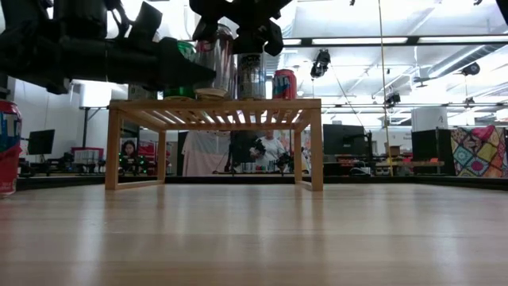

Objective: Place canned beverage on shelf
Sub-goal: Put the white soda can on the shelf

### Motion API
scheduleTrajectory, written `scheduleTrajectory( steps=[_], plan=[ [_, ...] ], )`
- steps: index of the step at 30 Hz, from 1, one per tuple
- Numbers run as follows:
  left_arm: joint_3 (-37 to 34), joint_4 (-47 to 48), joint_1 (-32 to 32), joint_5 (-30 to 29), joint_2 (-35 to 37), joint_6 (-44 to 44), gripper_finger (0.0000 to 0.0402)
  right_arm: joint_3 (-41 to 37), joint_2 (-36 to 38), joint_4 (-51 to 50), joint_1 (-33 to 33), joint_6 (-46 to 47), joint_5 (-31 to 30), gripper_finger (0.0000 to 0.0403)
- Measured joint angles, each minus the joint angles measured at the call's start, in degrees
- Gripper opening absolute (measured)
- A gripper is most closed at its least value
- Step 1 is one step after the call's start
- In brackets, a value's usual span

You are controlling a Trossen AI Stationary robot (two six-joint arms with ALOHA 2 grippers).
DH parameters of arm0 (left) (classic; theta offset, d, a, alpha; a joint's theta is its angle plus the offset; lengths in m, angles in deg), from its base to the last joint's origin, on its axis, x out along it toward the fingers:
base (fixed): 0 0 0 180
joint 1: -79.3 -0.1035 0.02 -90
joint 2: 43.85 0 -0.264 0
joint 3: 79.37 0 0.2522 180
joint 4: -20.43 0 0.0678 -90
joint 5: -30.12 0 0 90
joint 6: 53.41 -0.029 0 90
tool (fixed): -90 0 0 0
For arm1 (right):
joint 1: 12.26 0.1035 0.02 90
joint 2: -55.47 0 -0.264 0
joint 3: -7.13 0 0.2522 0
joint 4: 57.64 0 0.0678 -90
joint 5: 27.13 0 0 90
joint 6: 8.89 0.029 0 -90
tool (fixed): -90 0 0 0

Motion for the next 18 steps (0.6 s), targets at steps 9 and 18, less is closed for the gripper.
scheduleTrajectory(
  steps=[9, 18],
  plan=[
    [0.0, -0.19, -1.51, 0.17, 0.0, 0.21, 0.0, -0.02, -0.07, 0.13, -0.07, -0.24, -0.04, 0.0303],
    [0.0, -0.24, -1.75, 0.09, 0.0, 0.72, 0.0, -0.02, -0.07, 0.1, -0.04, -0.49, -0.04, 0.0319]
  ],
)
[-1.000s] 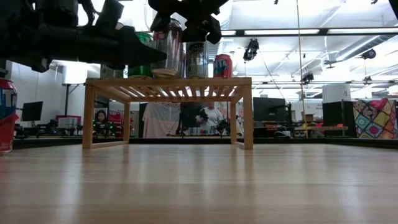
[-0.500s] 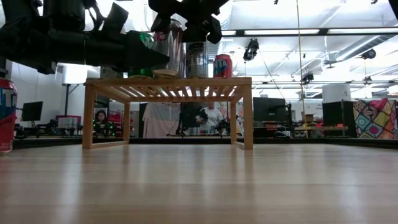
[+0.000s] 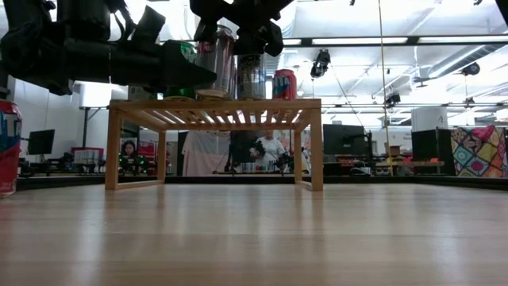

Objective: Place canned beverage on shelf
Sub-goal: Put the white soda can on the shelf

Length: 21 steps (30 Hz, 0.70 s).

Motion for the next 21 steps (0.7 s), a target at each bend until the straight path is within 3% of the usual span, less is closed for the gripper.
scheduleTrajectory(
  steps=[21],
  plan=[
    [0.0, -1.07, -1.07, -0.22, 0.02, 0.5, 0.0, -0.02, 0.0, 0.02, 0.07, -2.05, 0.44, 0.0336]
  ],
)
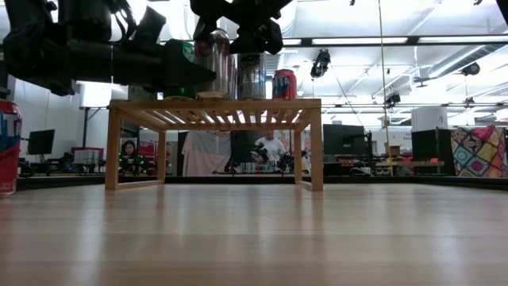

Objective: Place canned beverage on shelf
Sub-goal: Put the white soda can on the shelf

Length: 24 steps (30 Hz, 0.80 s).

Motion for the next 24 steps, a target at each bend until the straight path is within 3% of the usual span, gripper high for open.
scheduleTrajectory(
  steps=[24],
  plan=[
    [0.0, 0.11, -0.42, 0.07, 0.0, 0.76, 0.0, 0.0, 0.0, -0.04, 0.85, -0.74, -0.46, 0.0327]
  ],
)
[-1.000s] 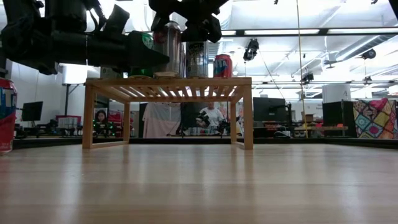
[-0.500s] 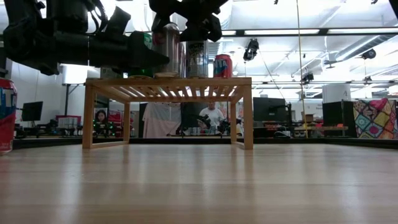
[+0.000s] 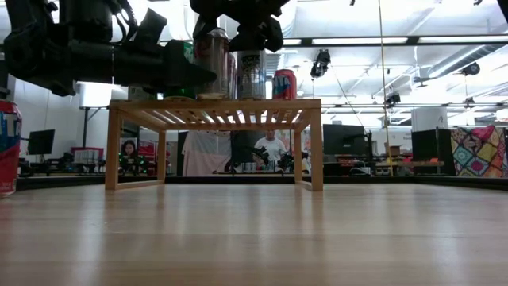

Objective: Place canned beverage on shelf
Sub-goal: Put the white soda can on the shelf

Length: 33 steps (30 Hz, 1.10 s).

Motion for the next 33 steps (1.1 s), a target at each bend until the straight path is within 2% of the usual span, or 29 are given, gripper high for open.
scheduleTrajectory(
  steps=[33],
  plan=[
    [0.02, -0.02, -0.17, -0.07, 0.0, -0.04, 0.0, -0.09, 0.11, 0.44, 0.02, -3.34, 0.04, 0.0327]
  ],
)
